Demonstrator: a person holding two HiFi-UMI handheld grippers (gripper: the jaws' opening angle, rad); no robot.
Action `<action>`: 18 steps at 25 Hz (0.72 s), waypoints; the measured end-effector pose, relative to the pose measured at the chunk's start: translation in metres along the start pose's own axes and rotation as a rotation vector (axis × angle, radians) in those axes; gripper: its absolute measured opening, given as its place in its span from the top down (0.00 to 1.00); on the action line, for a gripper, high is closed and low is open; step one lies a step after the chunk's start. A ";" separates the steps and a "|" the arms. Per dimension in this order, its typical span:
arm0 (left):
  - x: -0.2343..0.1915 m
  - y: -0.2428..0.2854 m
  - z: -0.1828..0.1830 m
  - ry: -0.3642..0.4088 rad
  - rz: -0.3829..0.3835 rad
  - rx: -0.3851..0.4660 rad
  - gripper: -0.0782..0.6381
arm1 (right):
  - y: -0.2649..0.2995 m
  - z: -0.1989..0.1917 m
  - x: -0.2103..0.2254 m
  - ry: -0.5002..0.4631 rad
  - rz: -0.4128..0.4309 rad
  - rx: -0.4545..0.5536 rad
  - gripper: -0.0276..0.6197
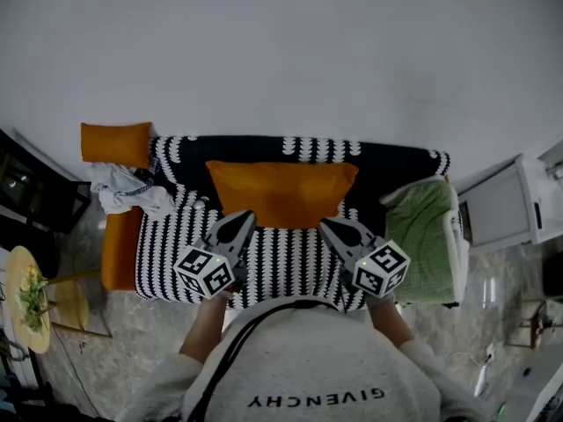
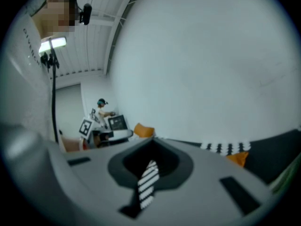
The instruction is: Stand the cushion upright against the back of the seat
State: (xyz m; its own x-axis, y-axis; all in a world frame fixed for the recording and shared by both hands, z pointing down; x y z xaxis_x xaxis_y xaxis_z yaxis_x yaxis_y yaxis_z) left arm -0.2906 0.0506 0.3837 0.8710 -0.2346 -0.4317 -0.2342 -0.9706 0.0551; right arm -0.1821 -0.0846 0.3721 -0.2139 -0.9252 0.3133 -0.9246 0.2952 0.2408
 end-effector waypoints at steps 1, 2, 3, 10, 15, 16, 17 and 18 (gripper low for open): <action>0.000 0.000 -0.001 -0.007 -0.001 0.001 0.86 | -0.001 -0.001 -0.001 0.000 0.001 -0.001 0.93; 0.000 0.000 -0.001 -0.016 -0.003 0.002 0.86 | -0.001 -0.002 -0.001 0.001 0.001 -0.002 0.93; -0.001 0.000 -0.002 -0.024 -0.004 0.002 0.86 | -0.002 -0.002 -0.001 0.004 0.000 -0.002 0.93; 0.000 0.003 -0.010 -0.046 -0.021 -0.011 0.86 | -0.005 -0.006 -0.002 0.004 -0.011 0.000 0.93; 0.001 0.007 -0.016 -0.063 -0.035 -0.020 0.86 | -0.007 -0.010 -0.003 0.013 -0.018 -0.011 0.93; 0.002 0.007 -0.018 -0.068 -0.037 -0.022 0.86 | -0.007 -0.011 -0.003 0.015 -0.018 -0.013 0.93; 0.002 0.007 -0.020 -0.072 -0.039 -0.025 0.86 | -0.008 -0.012 -0.003 0.016 -0.018 -0.015 0.93; 0.002 0.007 -0.021 -0.075 -0.040 -0.027 0.86 | -0.008 -0.013 -0.003 0.016 -0.017 -0.017 0.93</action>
State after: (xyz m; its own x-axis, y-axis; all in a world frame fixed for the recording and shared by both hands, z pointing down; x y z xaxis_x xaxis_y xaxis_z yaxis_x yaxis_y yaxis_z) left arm -0.2812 0.0423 0.4025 0.8442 -0.1922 -0.5005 -0.1875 -0.9804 0.0602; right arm -0.1697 -0.0808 0.3807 -0.1927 -0.9263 0.3237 -0.9225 0.2834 0.2620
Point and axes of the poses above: the fingertips, and each gripper's own axes: y forward along the fingers, x to its right, z out of its top, the point moved 2 cm from there along -y, backward along the fingers, and after that the axes turned 3 degrees about -z, right-handed, at the moved point
